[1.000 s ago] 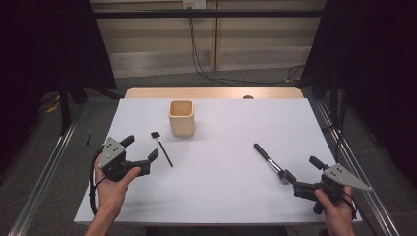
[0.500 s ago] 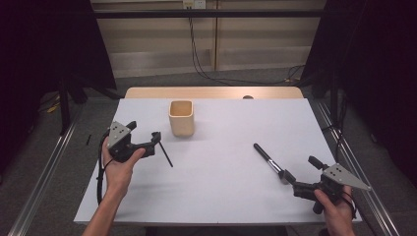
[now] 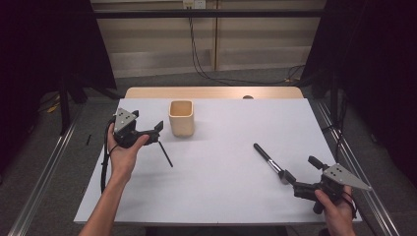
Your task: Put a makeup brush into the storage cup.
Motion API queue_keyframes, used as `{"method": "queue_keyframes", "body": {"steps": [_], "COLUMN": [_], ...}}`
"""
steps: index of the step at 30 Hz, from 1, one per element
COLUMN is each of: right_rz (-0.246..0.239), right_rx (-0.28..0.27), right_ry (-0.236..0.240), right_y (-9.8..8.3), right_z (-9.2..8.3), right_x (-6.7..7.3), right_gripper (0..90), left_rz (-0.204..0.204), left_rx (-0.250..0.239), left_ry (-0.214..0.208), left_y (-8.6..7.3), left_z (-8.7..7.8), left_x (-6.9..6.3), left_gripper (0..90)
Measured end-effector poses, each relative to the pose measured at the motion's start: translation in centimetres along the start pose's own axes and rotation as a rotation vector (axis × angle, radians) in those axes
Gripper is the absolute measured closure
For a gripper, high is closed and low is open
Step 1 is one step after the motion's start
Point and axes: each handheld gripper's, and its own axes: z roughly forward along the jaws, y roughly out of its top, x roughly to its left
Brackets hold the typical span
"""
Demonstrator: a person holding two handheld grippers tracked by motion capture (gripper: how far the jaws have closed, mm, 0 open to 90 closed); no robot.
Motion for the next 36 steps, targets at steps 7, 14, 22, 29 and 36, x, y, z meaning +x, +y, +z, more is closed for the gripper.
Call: {"method": "queue_keyframes", "body": {"steps": [7,14,22,29,36], "right_rz": [-0.005,-0.012,-0.014,-0.022,-0.028], "right_rx": [0.005,0.005,0.008,0.009,0.009], "right_ry": [0.006,0.006,0.006,0.007,0.013], "right_y": [0.0,0.0,0.0,0.0,0.0], "right_z": [0.1,0.1,-0.1,-0.1,-0.2], "right_x": [0.1,0.1,0.1,0.1,0.3], "right_gripper": [0.0,0.0,0.0,0.0,0.0], "left_rz": [-0.02,0.004,0.008,0.018,0.037], "left_rx": [0.014,0.043,0.155,0.273,0.426], "left_ry": [0.028,0.012,-0.001,0.01,0.021], "left_y": [0.7,1.8,2.6,2.6,2.5], "left_z": [1.3,2.0,2.9,3.5,4.2], "left_x": [1.0,0.9,0.9,1.0,0.8], "left_gripper": [4.3,5.7,5.7,5.7,5.7]}}
